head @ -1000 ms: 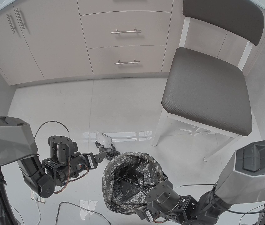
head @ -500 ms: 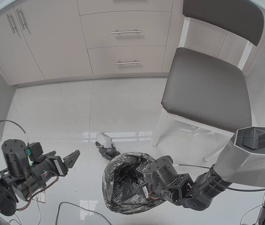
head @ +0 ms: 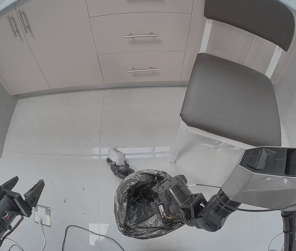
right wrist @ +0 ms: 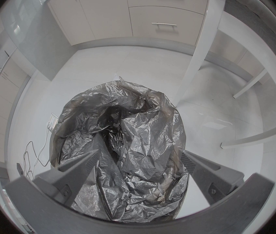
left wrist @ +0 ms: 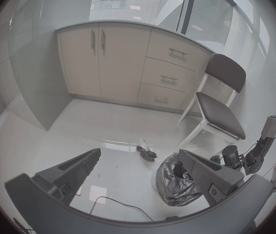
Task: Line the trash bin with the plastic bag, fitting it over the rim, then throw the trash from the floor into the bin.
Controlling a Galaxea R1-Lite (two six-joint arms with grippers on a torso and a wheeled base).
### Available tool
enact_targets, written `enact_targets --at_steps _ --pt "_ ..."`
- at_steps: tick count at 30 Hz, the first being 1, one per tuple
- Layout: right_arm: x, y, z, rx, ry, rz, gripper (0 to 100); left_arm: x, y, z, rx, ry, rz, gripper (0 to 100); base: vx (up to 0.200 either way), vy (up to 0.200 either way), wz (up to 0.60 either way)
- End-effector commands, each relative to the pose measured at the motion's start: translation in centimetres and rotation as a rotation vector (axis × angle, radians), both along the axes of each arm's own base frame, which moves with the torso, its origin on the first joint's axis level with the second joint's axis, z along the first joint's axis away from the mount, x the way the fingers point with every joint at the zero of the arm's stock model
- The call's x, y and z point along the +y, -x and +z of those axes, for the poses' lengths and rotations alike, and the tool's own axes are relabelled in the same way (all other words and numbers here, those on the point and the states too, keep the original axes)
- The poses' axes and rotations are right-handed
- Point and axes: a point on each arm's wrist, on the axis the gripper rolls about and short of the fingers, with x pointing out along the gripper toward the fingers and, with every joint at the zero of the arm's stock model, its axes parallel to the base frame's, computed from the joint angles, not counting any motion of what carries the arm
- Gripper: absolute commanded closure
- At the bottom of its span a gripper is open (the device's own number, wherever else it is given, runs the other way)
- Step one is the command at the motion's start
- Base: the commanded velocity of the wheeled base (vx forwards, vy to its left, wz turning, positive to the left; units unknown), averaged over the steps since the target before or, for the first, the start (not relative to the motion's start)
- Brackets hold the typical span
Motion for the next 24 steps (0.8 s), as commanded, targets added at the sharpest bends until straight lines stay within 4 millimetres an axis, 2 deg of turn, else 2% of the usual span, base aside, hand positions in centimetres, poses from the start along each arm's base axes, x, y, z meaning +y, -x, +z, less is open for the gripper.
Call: enact_targets --at_steps 1,5,10,16,24 --pt "0.0 -0.7 -0.6 -0.009 -0.002 -0.035 0 3.4 7.3 2.9 -0.259 -0.018 0.153 0 0.000 0.000 0.00" --pt "0.2 -0.5 -0.6 -0.021 -0.012 -0.024 0 4.0 9.1 1.0 -0.219 -0.136 0.305 0 0.000 0.000 0.00" --pt "0.4 -0.3 -0.4 -0.040 -0.028 -0.014 0 4.0 11.1 -2.0 -0.282 -0.255 0.405 0 0.000 0.000 0.00" --pt "0.1 0.1 0.0 -0.037 -0.027 -0.013 0 4.0 10.3 -4.4 -0.259 -0.253 0.410 0 0.000 0.000 0.00" --pt "0.0 -0.1 0.1 -0.041 -0.029 -0.018 0 3.9 10.3 -4.9 -0.216 -0.205 0.398 0 0.000 0.000 0.00"
